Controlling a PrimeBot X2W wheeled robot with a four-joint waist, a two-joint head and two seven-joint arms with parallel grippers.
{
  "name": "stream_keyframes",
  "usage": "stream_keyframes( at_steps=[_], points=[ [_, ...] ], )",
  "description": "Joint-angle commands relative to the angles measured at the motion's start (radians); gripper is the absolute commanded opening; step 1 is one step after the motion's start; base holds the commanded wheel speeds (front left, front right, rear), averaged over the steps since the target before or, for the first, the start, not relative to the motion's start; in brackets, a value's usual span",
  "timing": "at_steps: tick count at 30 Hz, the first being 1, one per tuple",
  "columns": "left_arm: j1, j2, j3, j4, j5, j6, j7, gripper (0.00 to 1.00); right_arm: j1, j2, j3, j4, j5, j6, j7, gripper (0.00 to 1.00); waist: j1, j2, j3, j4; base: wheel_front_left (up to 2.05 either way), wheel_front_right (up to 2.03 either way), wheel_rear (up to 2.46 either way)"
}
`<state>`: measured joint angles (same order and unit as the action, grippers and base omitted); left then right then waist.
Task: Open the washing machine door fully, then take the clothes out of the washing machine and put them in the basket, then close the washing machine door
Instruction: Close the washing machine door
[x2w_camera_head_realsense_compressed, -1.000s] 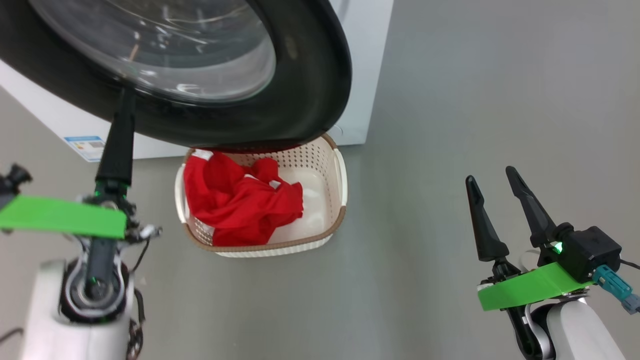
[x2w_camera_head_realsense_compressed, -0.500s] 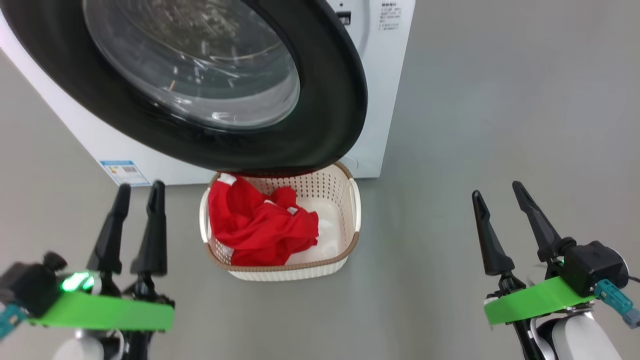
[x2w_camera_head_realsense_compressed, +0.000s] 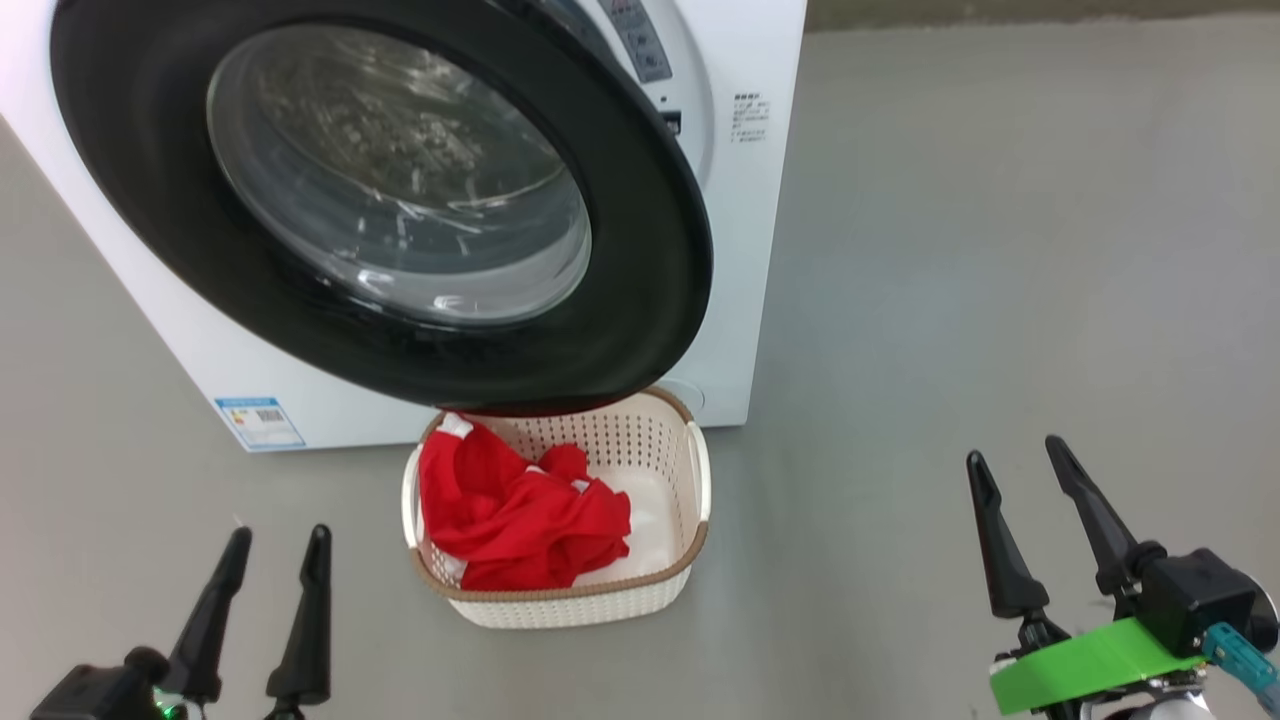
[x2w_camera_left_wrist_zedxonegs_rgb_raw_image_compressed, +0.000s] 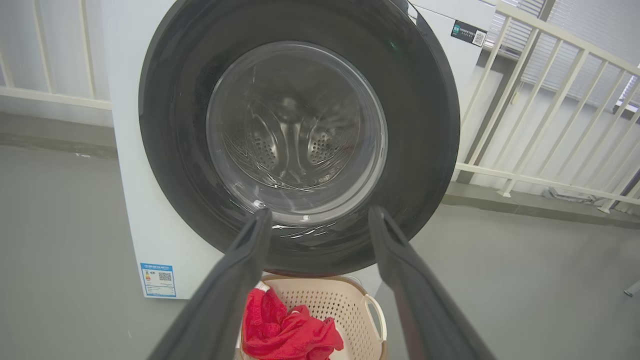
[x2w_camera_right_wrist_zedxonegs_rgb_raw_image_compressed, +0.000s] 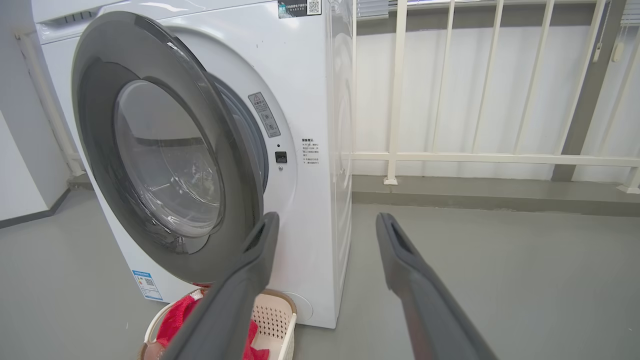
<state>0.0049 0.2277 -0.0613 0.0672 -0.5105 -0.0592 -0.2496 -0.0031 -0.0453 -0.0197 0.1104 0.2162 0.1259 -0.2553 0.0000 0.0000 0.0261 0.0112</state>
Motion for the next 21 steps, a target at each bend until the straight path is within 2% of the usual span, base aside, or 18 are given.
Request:
stream_keyframes(
  at_steps=[1,11,21],
  points=[
    [-0.012,0.017,0.051,-0.024,0.026,0.007,-0.012,1.0,-0.002,-0.005,0.016,-0.029,-0.019,0.005,-0.006,1.0,0.0,0.0,-0.022,-0.006,0.0,0.0,0.0],
    [0.041,-0.028,0.102,-0.017,0.134,-0.016,-0.012,1.0,0.023,-0.005,0.018,-0.037,-0.017,0.005,-0.006,1.0,0.0,0.0,-0.037,-0.017,0.0,0.0,0.0],
    [0.043,-0.056,0.122,-0.009,0.182,-0.041,-0.012,1.0,0.026,-0.005,0.02,-0.039,-0.016,0.005,-0.006,1.0,0.0,0.0,-0.042,-0.021,0.0,0.0,0.0]
  ],
)
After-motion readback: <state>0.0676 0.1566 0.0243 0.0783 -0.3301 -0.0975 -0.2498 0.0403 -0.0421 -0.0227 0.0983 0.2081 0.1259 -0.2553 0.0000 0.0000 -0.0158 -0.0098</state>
